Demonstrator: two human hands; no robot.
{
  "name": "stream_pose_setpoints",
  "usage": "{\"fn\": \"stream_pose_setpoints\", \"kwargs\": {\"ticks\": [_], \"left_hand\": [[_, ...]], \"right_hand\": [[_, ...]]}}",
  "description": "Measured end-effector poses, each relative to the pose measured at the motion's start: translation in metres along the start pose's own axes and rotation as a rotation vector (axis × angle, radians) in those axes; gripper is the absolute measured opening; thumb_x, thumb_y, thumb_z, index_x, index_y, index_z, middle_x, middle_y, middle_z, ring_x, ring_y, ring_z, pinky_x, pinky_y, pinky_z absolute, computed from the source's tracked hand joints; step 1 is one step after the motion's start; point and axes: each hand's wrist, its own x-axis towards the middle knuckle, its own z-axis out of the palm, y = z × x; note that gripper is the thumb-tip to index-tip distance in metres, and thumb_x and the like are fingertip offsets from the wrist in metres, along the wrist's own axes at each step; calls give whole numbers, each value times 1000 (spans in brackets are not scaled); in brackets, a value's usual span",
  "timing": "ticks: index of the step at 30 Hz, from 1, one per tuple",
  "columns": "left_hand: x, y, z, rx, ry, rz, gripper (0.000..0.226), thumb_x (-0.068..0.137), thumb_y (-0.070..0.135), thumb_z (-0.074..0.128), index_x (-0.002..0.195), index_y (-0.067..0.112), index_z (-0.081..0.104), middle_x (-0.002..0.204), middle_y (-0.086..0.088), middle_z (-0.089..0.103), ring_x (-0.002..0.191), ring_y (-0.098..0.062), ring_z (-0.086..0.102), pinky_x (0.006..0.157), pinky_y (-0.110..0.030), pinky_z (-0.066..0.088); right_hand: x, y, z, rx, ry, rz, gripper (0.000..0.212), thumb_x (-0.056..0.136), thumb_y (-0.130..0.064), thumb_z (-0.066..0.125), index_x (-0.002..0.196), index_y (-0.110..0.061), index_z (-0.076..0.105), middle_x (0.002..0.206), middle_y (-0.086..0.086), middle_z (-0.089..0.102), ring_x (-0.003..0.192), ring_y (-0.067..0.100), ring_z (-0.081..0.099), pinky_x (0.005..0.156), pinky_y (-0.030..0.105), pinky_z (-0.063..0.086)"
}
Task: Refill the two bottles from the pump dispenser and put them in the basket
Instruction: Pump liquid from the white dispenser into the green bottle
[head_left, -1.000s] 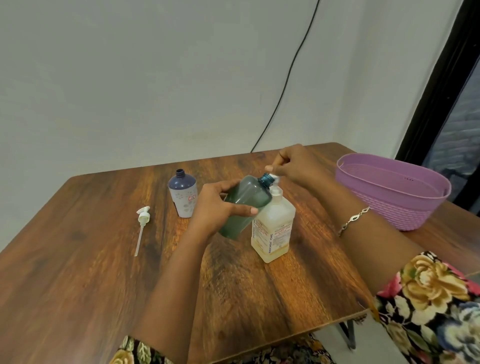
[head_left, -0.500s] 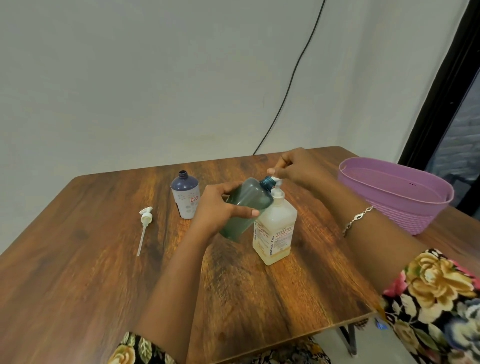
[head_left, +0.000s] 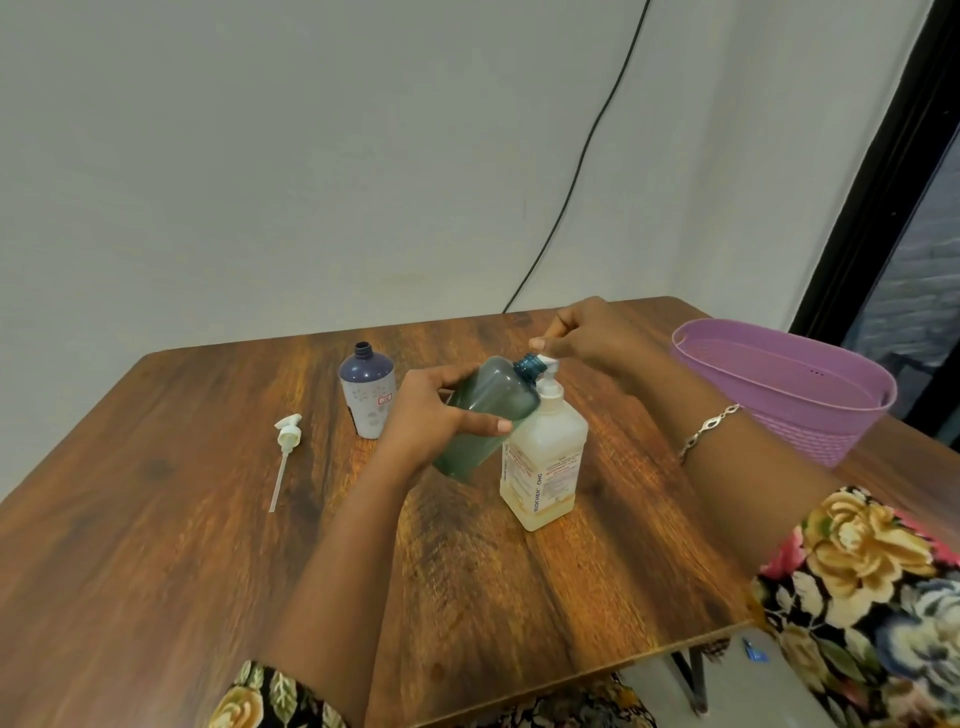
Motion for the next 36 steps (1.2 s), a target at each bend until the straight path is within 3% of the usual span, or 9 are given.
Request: {"fn": "stream_pose_setpoints", "kwargs": {"ticks": [2,6,12,16,21,28,32,36], "left_hand": [[2,2,-1,13,-8,8,70,60,12,82,125,16,57,111,3,59,103,-17,53,90,-37,45],[1,-5,1,27,-6,-7,69,61,12,82,124,18,57,112,3,58,105,-18,52,92,-39,43],[-2,-7,2,-5,-16,-11,69,60,11,82,124,17,58,111,4,59,105,-18,52,89,-36,42],[3,2,-2,34,-14,21,70,60,12,82,125,15,57,110,4,58,105,-19,53,92,-38,45],[3,-5,-2,26,-10,12,71,59,11,83,125,15,58,111,3,59,104,-18,53,91,-37,43],[1,-9,2,-7,-25,0,70,60,10,82,125,18,57,110,6,57,105,-17,51,90,-36,41],[4,-1,-2,-2,-15,14,69,61,9,82,124,18,57,103,10,57,102,-16,51,89,-36,42],[6,-7,-1,3,-7,8,69,58,10,83,123,18,59,112,4,61,107,-20,53,93,-42,44]], "right_hand": [[0,0,-1,-7,-4,5,22,83,-19,67,66,-13,56,75,-2,60,83,16,55,85,36,48],[1,10,11,-13,38,-2,25,85,-22,65,65,-15,53,73,-6,57,72,9,53,63,22,43],[-2,13,13,56,87,-15,25,85,-21,65,65,-15,52,73,-3,57,69,9,51,68,27,43],[0,3,6,41,66,-13,22,84,-17,66,66,-13,55,73,-3,57,71,9,52,65,21,42],[-5,15,17,105,153,-53,27,86,-17,64,63,-15,51,62,-7,53,52,-3,48,55,17,41],[-4,14,17,118,107,-38,25,86,-17,63,65,-13,51,67,-5,54,60,2,46,57,18,37],[3,1,4,77,33,-11,22,84,-15,66,66,-12,54,75,-1,59,81,13,56,80,30,47],[3,7,10,66,18,12,27,86,-18,64,64,-14,49,74,-3,57,77,10,53,72,25,42]]}}
